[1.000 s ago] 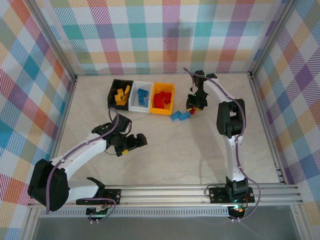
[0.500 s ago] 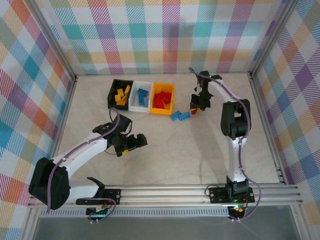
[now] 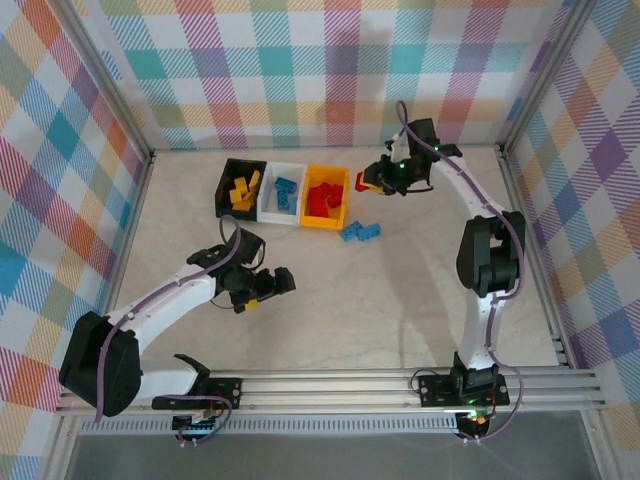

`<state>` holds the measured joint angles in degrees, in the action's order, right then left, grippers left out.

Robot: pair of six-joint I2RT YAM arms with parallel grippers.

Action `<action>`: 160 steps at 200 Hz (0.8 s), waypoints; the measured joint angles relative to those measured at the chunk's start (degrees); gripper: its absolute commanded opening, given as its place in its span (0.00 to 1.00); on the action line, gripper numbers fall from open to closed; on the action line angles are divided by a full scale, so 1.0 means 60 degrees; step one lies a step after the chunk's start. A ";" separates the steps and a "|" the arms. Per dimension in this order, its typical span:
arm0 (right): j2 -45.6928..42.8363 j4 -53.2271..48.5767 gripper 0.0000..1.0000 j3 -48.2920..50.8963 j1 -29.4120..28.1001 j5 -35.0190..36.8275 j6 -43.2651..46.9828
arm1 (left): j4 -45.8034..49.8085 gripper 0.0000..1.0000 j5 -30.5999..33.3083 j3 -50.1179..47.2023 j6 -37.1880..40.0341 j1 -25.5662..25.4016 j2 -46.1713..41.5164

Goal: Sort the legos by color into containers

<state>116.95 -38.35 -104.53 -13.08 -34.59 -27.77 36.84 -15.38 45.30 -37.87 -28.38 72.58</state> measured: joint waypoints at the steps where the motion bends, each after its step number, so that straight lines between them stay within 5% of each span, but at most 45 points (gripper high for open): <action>1: 0.0004 0.0036 0.25 0.0007 -0.0015 -0.0029 -0.0051 | 0.0000 1.00 0.0000 -0.0004 0.0000 0.0000 0.0000; 52: 0.0514 0.1169 0.25 -0.0386 -0.0718 -0.1067 -0.1257 | -0.0120 1.00 0.0004 -0.0317 -0.0047 0.0000 -0.0565; 160: 0.2131 0.1497 0.25 -0.1603 -0.1395 -0.1209 -0.2098 | -0.0160 1.00 0.0000 -0.1082 -0.0219 0.0000 -0.1308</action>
<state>129.73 -29.36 -114.15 -21.45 -41.85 -40.36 35.88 -15.38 38.81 -39.18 -28.38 64.73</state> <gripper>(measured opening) 0.248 0.999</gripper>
